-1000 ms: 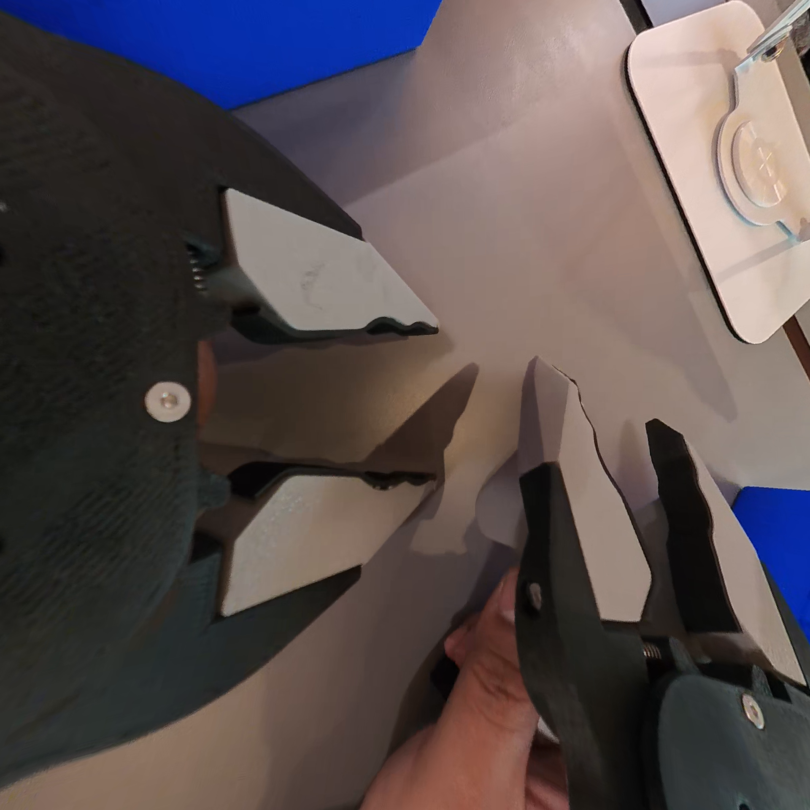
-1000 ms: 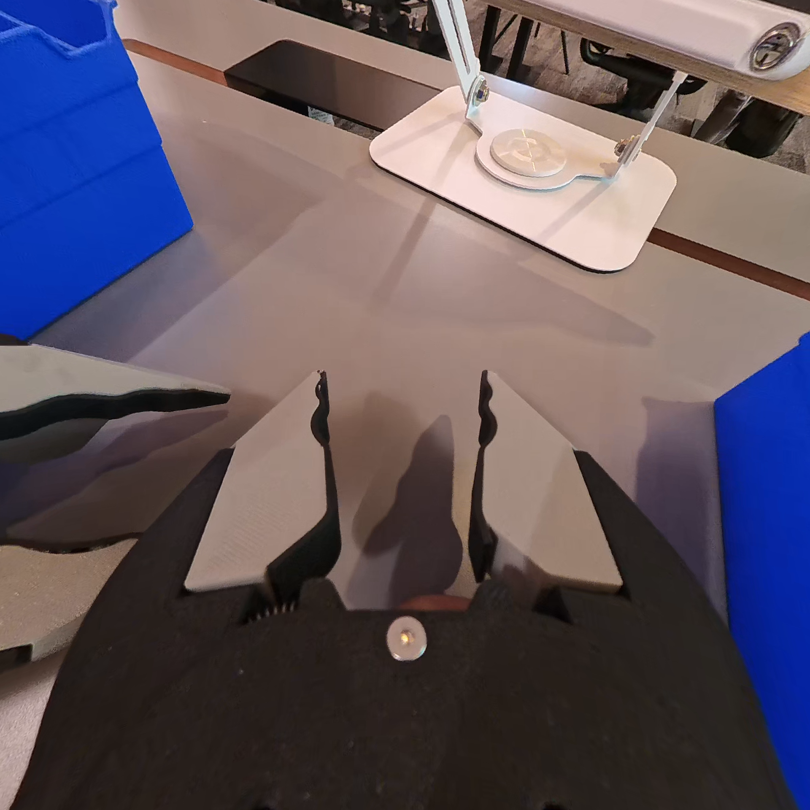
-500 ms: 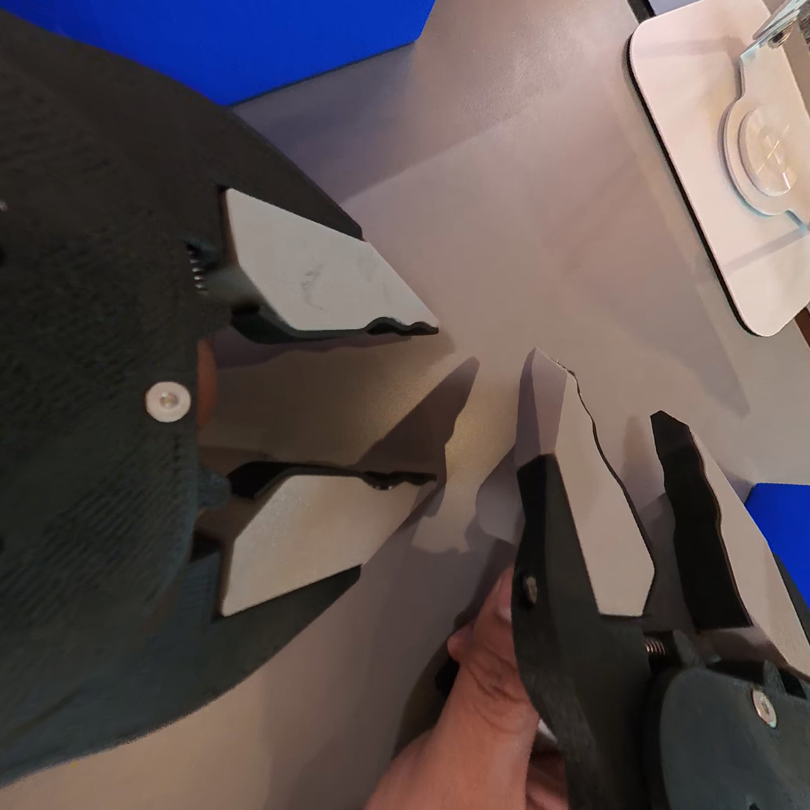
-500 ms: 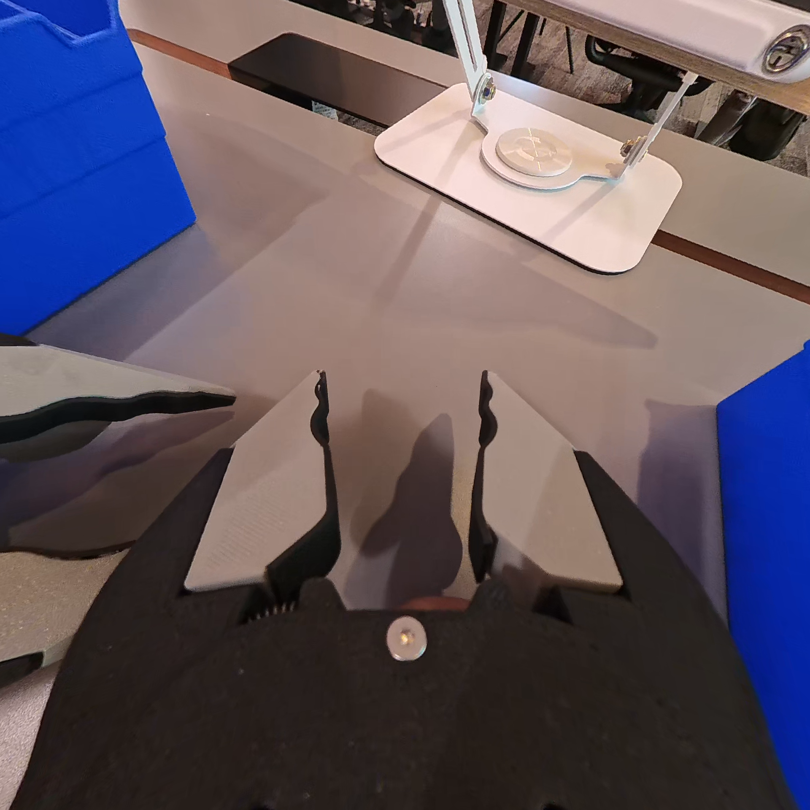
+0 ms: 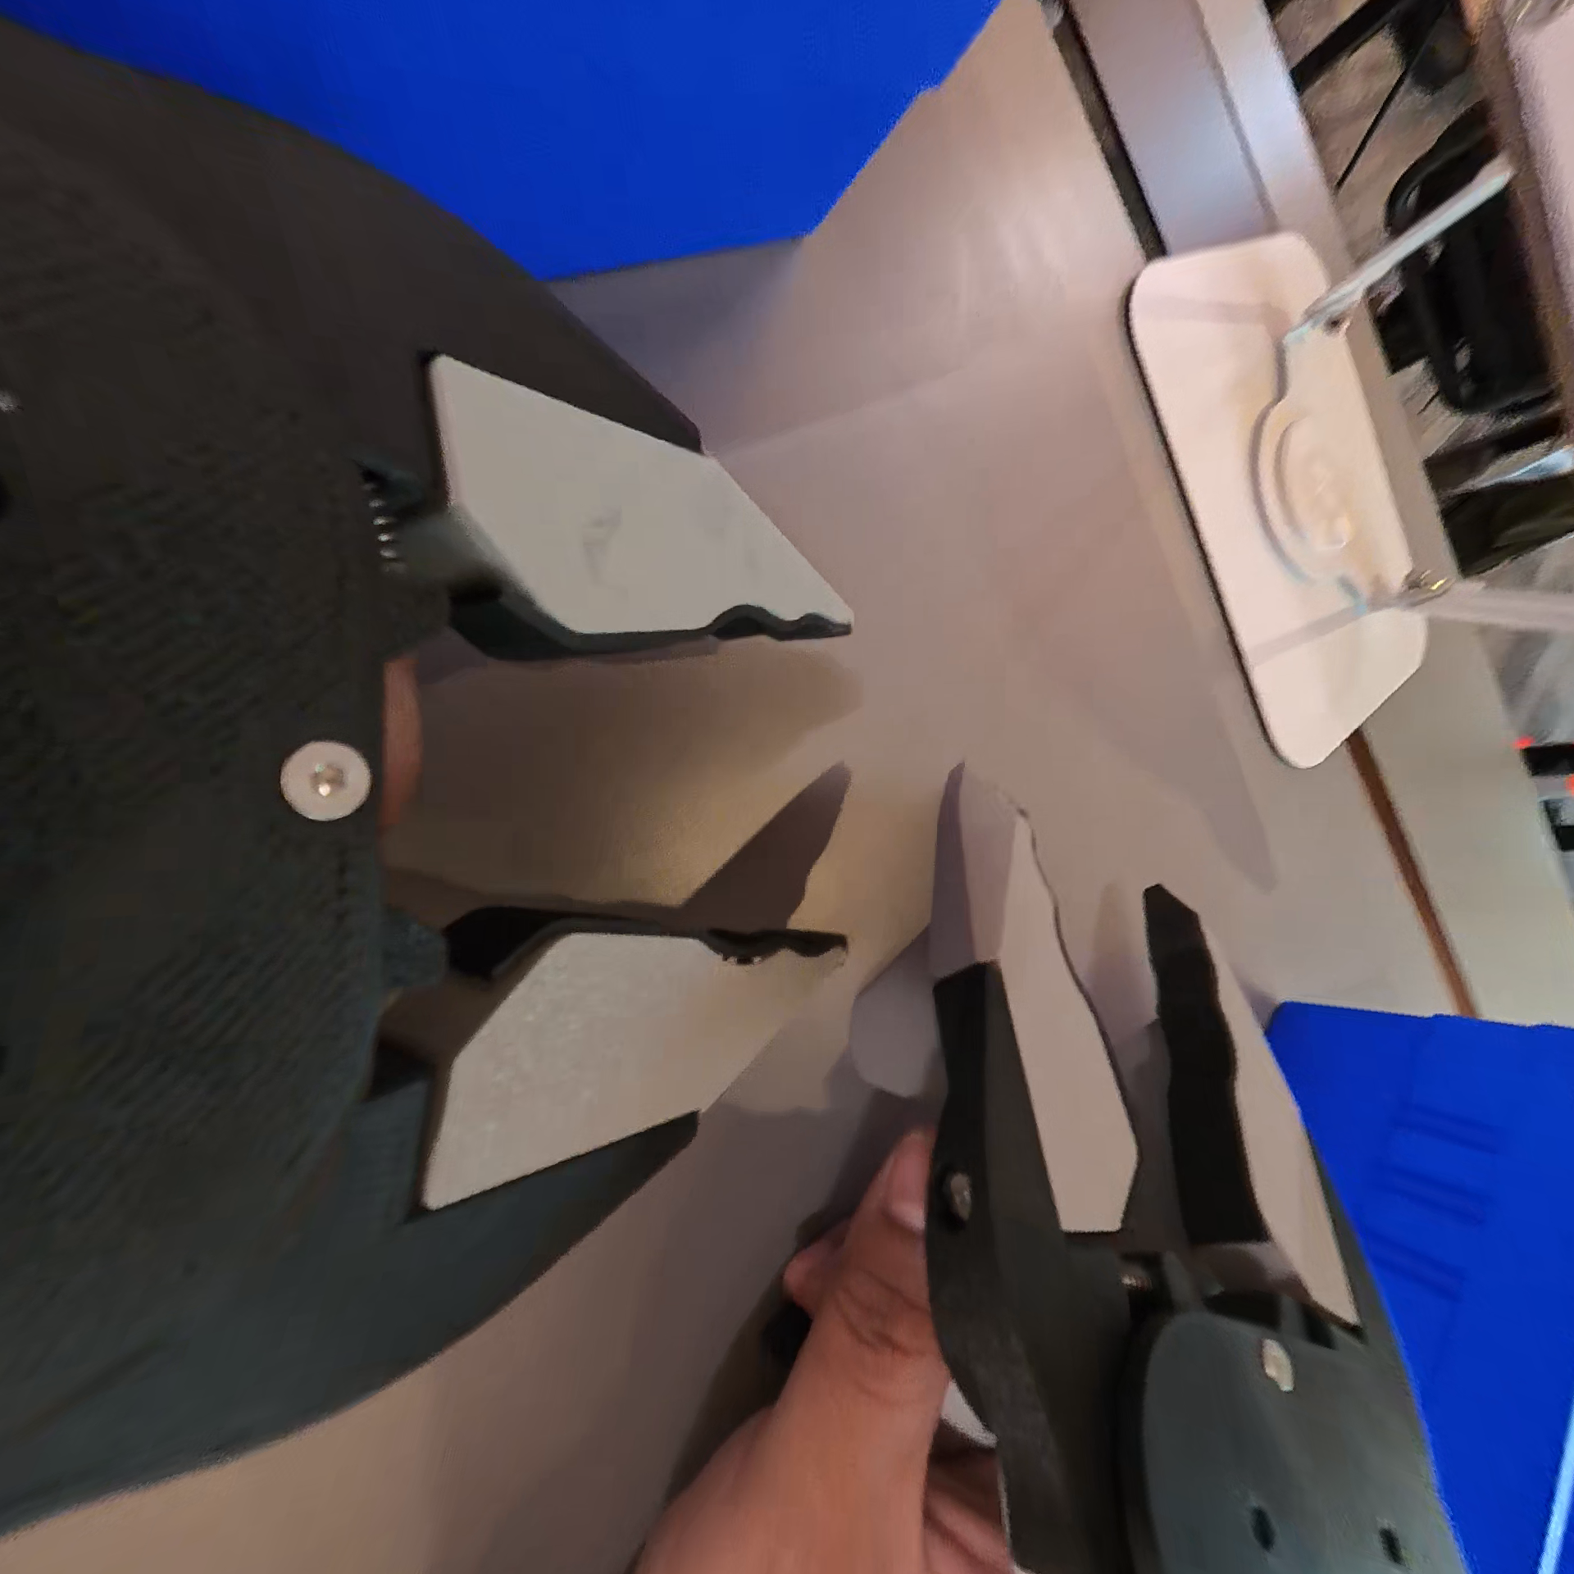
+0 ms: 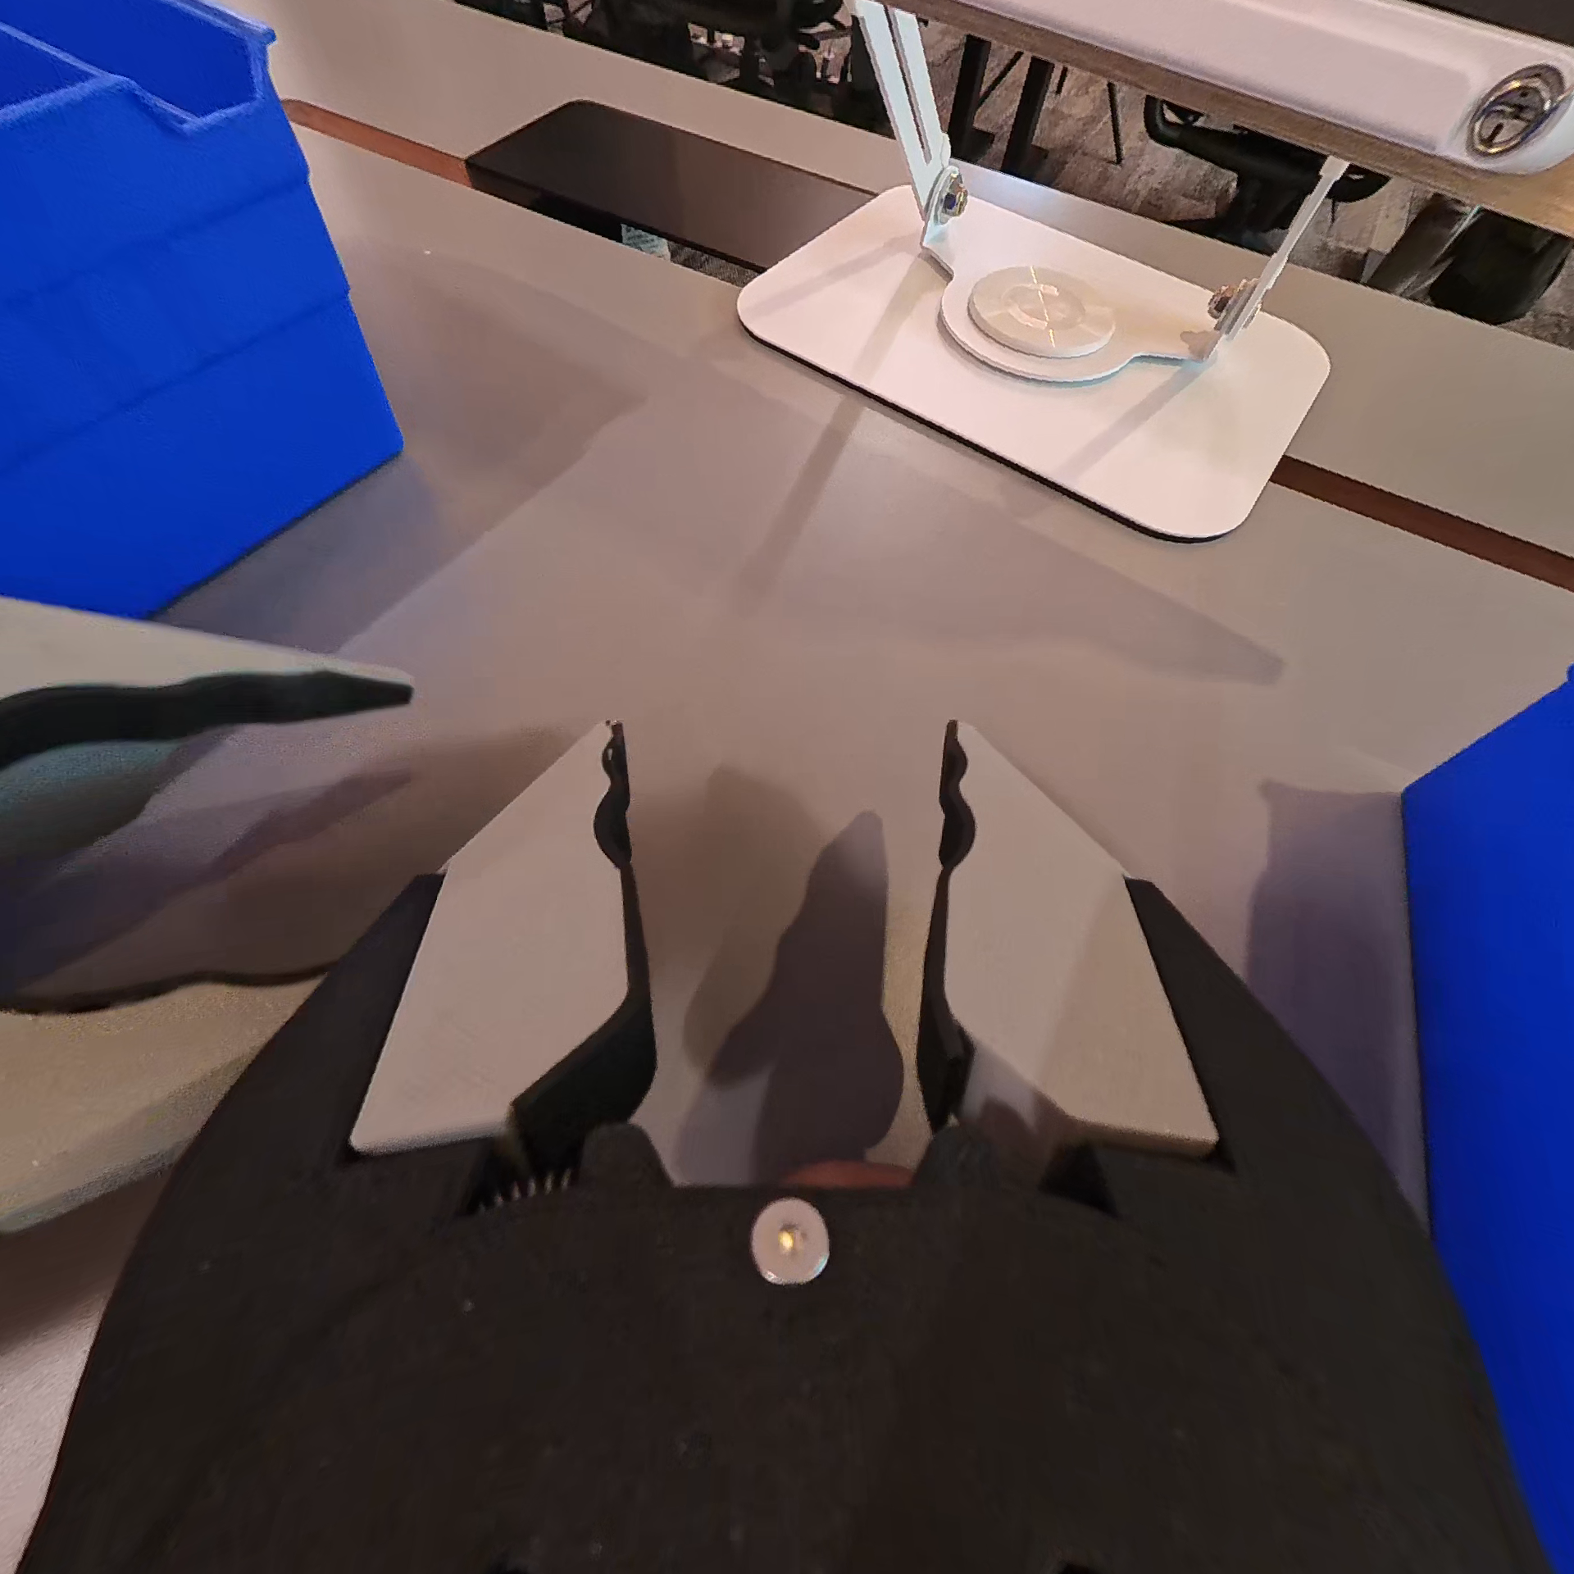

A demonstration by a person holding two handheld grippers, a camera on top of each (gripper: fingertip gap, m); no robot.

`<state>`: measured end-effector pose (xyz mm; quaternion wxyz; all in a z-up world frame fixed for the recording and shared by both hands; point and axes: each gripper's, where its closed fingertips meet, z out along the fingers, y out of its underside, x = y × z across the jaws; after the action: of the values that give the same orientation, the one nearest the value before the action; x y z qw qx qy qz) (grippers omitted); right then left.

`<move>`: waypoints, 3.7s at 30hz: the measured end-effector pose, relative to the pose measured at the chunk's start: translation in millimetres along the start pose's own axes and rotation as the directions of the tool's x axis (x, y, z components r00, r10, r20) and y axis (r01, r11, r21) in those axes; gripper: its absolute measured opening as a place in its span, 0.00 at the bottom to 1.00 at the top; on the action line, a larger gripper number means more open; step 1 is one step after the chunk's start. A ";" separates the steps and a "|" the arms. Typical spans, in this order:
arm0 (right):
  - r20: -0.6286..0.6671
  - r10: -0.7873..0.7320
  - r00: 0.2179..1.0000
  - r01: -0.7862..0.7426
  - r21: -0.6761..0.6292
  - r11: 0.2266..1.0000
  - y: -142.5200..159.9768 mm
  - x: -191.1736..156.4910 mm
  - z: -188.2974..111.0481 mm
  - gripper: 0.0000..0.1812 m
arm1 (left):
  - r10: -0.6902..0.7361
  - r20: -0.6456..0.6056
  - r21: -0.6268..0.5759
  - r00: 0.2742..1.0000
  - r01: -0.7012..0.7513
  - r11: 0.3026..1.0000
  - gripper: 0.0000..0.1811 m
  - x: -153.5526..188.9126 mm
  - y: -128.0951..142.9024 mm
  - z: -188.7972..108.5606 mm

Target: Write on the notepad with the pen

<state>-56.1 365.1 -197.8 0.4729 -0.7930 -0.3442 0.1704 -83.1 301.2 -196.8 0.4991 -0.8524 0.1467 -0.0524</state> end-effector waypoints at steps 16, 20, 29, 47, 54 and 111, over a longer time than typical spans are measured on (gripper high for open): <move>-0.209 -0.119 0.971 0.167 0.229 0.959 -31.1 7.4 -28.5 0.47 | 0.007 0.155 0.137 0.988 -0.029 0.990 0.51 -22.6 -18.6 -11.7; -0.162 -0.098 0.982 0.128 0.188 0.974 -24.0 2.3 -24.8 0.57 | 0.023 0.194 0.157 0.981 -0.054 0.986 0.52 -30.6 -22.3 -14.5; -0.103 -0.113 0.988 0.131 0.184 0.974 -21.4 -6.6 -25.9 0.50 | -0.003 0.119 0.167 0.993 -0.017 0.986 0.45 -26.4 -20.7 -17.5; -0.036 -0.118 0.992 0.122 0.154 0.981 -16.0 -14.2 -23.0 0.32 | 0.110 0.190 0.232 0.976 -0.153 0.961 0.31 -20.0 -30.7 -25.1; 0.033 -0.162 0.986 0.155 0.163 0.975 -15.0 -27.3 -24.6 0.00 | 0.109 0.200 0.246 0.974 -0.158 0.956 0.00 -22.0 -32.5 -27.5; 0.103 -0.182 0.978 0.164 0.156 0.974 -12.6 -39.2 -23.2 0.13 | -0.061 0.244 -0.238 0.968 0.121 0.964 0.22 -193.6 13.1 -134.7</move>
<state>-74.7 326.7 -177.5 0.5221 -0.7117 -0.4256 0.1993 -301.6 241.2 -130.2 0.3982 -0.9147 0.0527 0.0447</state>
